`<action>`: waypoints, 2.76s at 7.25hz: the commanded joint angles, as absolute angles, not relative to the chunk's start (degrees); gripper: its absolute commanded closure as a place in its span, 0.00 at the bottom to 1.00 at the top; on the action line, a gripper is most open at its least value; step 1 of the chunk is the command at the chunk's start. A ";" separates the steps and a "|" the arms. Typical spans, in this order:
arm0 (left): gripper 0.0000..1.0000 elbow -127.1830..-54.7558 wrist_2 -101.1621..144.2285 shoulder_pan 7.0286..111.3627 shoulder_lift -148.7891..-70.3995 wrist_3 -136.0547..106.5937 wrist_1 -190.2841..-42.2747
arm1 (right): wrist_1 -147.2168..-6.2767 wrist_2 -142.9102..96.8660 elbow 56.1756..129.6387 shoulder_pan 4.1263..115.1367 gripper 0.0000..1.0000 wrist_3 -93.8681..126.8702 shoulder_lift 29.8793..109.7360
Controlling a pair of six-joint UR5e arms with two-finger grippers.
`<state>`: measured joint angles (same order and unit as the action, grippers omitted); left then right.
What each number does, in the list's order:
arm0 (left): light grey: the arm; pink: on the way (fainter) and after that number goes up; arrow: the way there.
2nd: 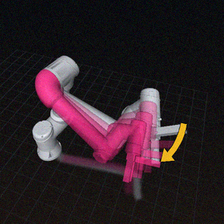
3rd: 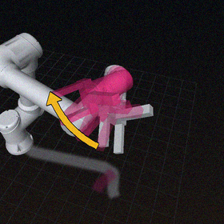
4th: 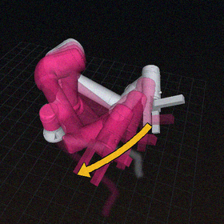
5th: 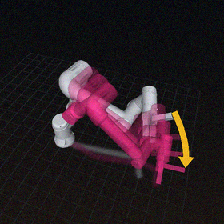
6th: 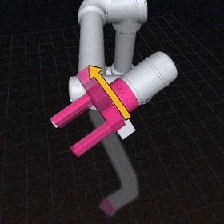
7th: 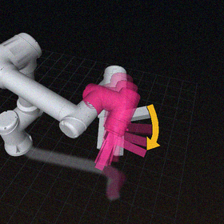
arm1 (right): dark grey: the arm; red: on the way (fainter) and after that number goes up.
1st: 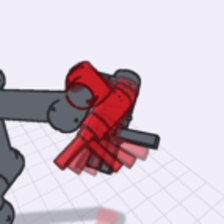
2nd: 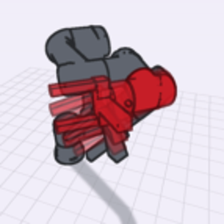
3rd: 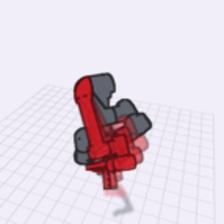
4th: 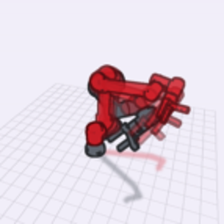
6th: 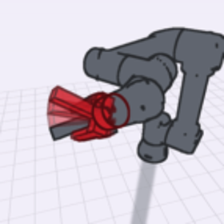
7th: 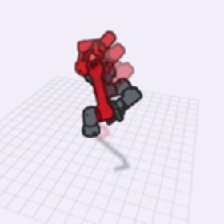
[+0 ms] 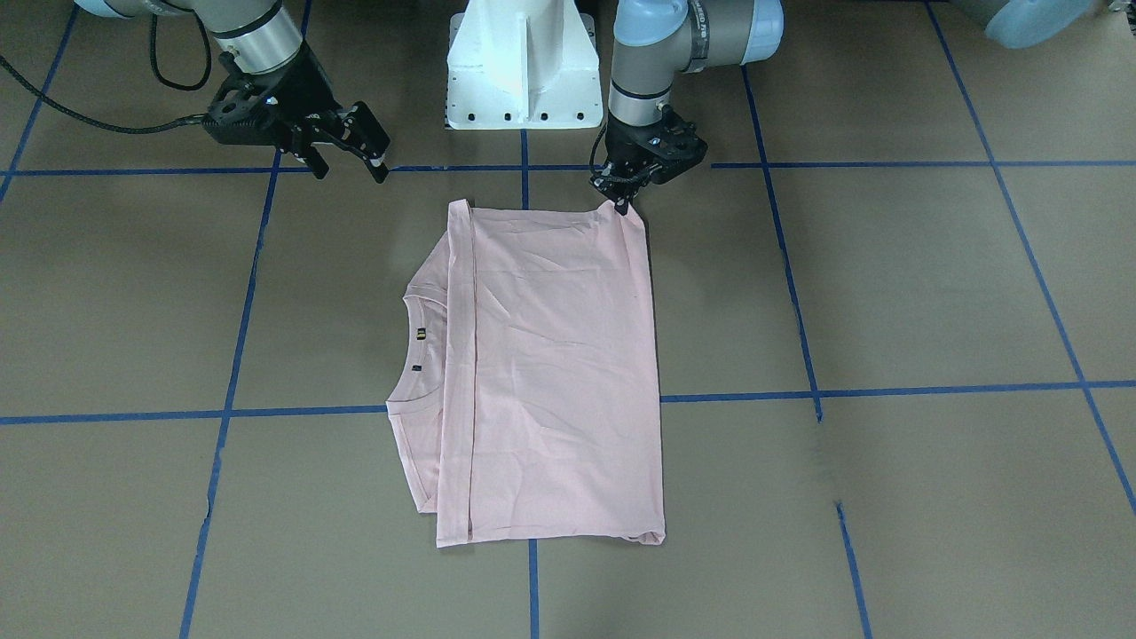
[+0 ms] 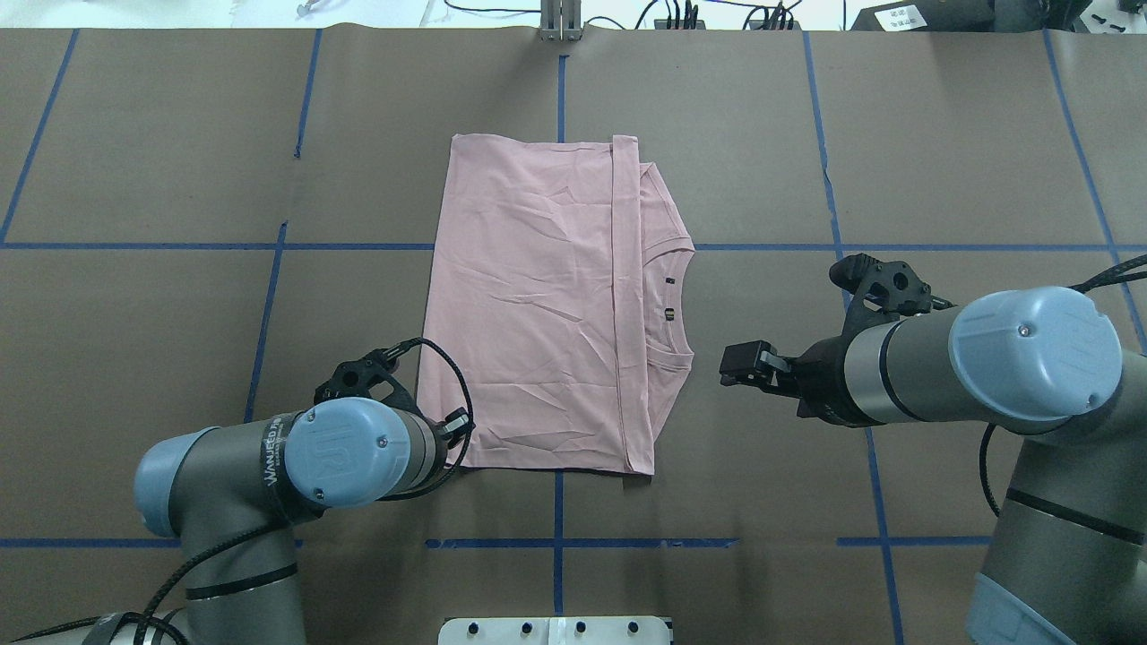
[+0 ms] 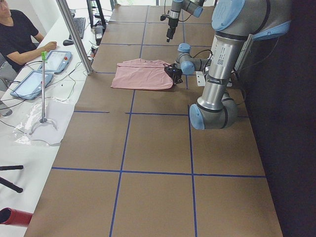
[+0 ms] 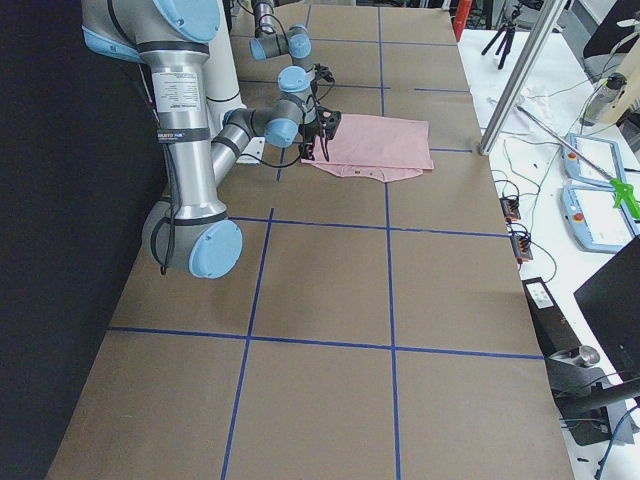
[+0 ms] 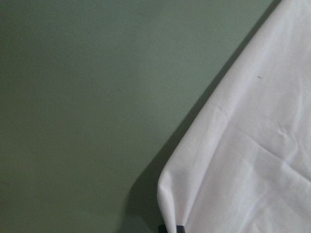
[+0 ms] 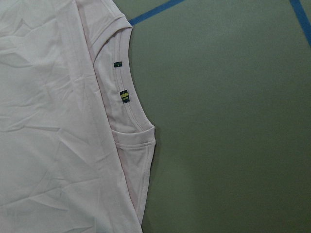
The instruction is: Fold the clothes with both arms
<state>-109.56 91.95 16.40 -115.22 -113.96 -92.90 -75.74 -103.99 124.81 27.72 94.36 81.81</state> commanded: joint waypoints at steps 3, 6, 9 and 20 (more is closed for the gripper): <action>1.00 -111.01 91.93 16.61 -115.31 -112.76 -92.90 | -86.78 -100.05 115.09 20.76 0.00 109.05 68.71; 1.00 -111.09 92.02 16.79 -115.40 -112.76 -92.90 | -87.10 -98.18 108.47 19.34 0.00 108.99 64.26; 1.00 -111.09 92.02 16.70 -115.66 -112.76 -92.99 | -87.01 -97.65 103.11 19.34 0.00 108.28 61.09; 1.00 -111.09 92.02 16.70 -115.58 -112.76 -92.99 | -87.10 -97.73 100.81 18.81 0.81 107.67 60.91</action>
